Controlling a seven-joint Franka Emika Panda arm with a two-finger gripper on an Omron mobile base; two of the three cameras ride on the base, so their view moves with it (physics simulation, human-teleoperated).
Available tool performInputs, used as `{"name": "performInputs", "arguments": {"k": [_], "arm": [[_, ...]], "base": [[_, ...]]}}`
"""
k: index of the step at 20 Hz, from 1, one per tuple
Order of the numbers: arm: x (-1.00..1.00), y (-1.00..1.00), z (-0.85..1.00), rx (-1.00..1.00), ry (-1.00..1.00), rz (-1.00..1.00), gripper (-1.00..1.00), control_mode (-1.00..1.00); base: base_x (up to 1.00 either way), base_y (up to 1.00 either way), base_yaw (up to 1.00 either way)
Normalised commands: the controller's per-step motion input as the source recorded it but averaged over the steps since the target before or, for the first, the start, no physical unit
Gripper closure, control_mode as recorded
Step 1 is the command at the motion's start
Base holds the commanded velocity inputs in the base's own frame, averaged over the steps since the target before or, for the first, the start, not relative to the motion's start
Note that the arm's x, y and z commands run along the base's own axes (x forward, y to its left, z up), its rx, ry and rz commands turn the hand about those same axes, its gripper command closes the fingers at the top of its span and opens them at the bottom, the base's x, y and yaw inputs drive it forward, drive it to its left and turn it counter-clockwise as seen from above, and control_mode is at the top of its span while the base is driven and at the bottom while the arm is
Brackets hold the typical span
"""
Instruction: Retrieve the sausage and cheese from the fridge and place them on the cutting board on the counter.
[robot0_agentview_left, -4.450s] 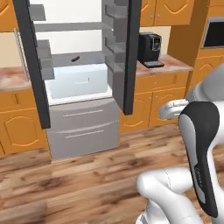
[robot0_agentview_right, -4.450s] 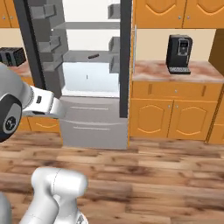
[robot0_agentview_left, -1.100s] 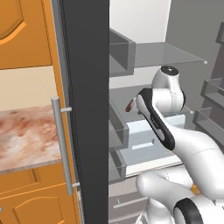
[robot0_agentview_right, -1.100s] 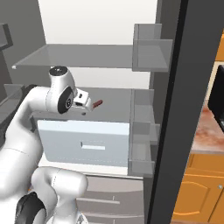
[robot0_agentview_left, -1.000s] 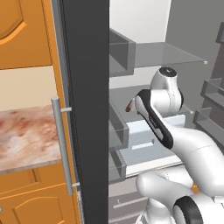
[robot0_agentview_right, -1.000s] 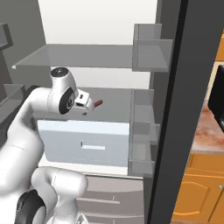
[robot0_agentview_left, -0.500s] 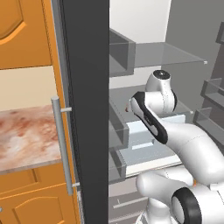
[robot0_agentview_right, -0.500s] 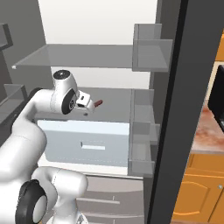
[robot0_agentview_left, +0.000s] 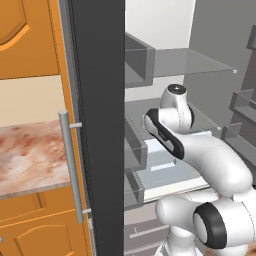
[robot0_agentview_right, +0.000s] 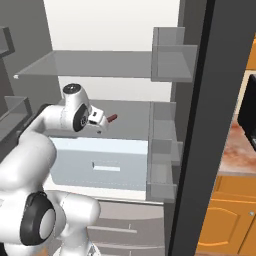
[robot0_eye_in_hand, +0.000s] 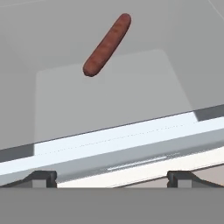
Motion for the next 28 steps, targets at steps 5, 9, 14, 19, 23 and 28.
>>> {"name": "performInputs", "arguments": {"k": [5, 9, 14, 19, 23, 28], "arm": [[0.42, 0.02, -0.01, 0.0, 0.0, -0.07, -1.0, -1.0], [0.5, 0.01, -0.08, 0.0, 0.0, -0.07, -1.0, -1.0], [0.46, 0.0, -0.04, 0.0, 0.0, -0.07, -1.0, -1.0], [0.43, 0.0, -0.1, 0.0, 0.0, -0.06, -1.0, -1.0], [0.33, 0.0, -0.34, 0.0, 0.0, -0.04, -1.0, -1.0], [0.46, 0.0, -0.27, 0.0, 0.0, -0.05, -1.0, -1.0]], "base": [[0.0, 0.0, 0.0], [0.0, 0.0, 0.0], [0.0, 0.0, 0.0], [0.0, 0.0, 0.0], [0.0, 0.0, 0.0], [0.0, 0.0, 0.0]]}}
